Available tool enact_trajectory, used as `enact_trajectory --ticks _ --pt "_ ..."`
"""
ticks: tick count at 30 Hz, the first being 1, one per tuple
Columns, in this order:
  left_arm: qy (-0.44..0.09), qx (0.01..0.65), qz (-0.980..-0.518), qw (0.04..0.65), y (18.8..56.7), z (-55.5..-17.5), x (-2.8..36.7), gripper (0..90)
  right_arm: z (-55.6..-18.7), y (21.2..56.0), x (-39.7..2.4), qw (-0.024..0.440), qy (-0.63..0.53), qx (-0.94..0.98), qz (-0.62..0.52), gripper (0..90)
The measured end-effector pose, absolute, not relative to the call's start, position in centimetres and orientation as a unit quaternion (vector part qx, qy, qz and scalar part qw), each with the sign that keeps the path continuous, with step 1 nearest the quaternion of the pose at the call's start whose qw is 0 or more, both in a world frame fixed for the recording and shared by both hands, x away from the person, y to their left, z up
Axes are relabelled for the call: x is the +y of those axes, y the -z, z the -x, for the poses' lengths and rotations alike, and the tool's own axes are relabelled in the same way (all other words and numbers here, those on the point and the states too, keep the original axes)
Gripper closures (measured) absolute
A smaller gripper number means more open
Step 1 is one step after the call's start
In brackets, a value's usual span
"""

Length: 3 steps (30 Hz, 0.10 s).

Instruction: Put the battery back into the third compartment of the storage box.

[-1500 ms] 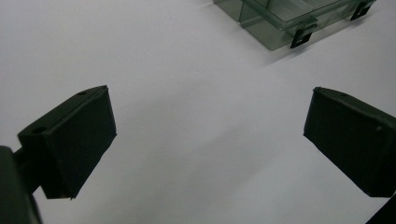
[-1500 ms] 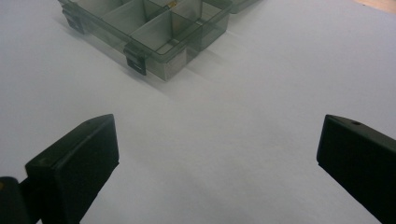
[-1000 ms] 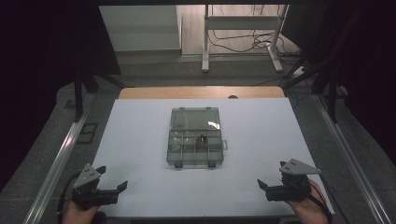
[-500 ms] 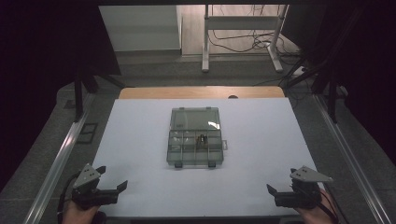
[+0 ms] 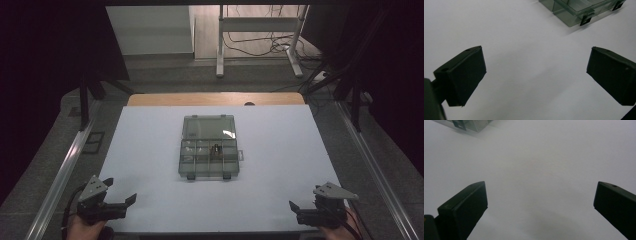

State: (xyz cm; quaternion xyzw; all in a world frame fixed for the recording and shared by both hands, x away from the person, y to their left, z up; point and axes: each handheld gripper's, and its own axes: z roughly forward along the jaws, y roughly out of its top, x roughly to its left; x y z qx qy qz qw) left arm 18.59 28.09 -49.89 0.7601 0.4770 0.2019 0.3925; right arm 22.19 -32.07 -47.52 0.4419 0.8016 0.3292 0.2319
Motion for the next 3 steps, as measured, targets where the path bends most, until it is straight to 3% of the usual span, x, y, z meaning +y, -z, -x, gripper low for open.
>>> enact_trajectory --ticks 3 --pt "-0.202 0.477 -0.761 0.391 49.89 -18.61 28.04 2.7 -22.31 47.6 -32.04 0.229 -0.324 0.804 -0.443 0.0"
